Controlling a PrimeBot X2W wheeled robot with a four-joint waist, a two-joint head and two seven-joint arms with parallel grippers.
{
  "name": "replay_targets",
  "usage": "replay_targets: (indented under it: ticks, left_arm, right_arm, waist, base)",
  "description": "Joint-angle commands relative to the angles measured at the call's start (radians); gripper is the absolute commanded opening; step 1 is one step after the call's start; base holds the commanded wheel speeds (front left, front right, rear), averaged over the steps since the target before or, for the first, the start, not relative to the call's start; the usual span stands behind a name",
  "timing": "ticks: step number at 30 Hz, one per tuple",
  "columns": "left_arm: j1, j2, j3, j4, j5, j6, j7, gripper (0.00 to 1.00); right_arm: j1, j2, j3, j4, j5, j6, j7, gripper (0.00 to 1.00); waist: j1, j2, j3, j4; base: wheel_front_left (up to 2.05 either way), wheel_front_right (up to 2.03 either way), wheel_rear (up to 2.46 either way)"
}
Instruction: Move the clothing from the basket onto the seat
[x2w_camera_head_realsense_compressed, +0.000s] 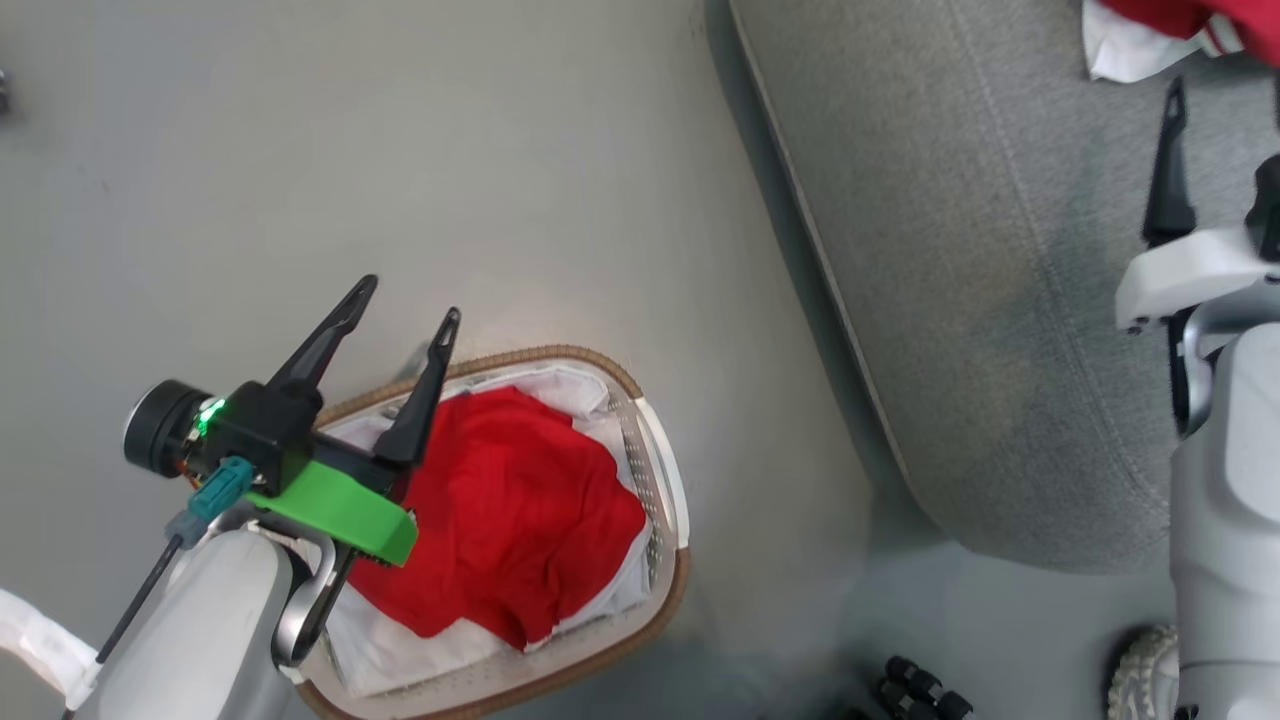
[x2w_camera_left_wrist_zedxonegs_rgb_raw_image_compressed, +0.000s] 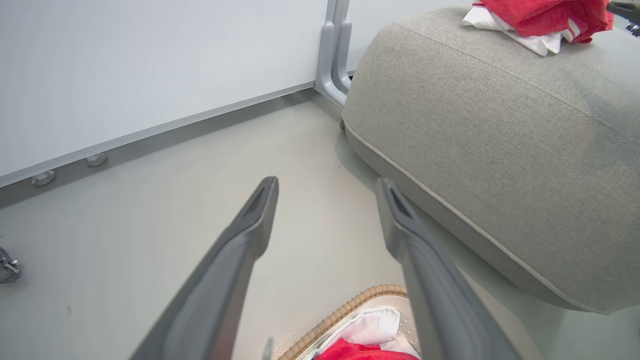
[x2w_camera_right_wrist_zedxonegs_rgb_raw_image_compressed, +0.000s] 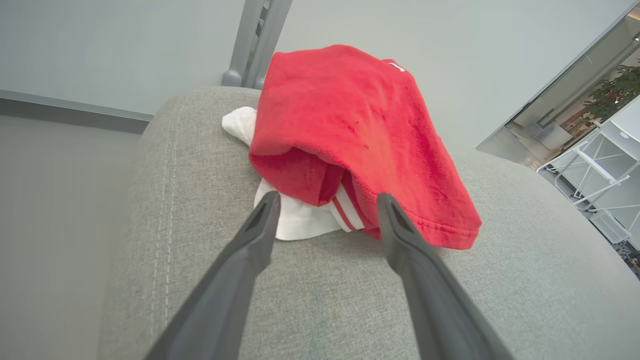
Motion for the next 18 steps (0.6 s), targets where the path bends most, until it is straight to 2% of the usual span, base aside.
replay_targets:
  ticks: [1,9,18]
  left_arm:
    - [0.026,-0.01,0.022,0.009,0.013,0.0,0.0,1.0]
    - [0.108,-0.091,0.17,0.083,0.026,0.0,0.0,1.0]
    - [0.188,-0.153,0.306,0.162,0.08,0.0,0.0,1.0]
  right_arm:
    - [0.026,-0.003,0.024,-0.014,0.026,-0.002,-0.004,1.0]
    - [0.127,0.017,0.171,-0.102,0.198,-0.002,-0.003,1.0]
    - [0.199,0.024,0.301,-0.054,0.286,-0.002,-0.003,1.0]
  waist:
    - [0.0,0.0,-0.086,0.005]
    - [0.0,0.0,-0.222,0.071]
    - [0.0,0.0,-0.349,0.149]
  base:
    - [0.0,0.0,0.0]
    - [0.0,0.0,0.0]
    - [0.0,0.0,0.0]
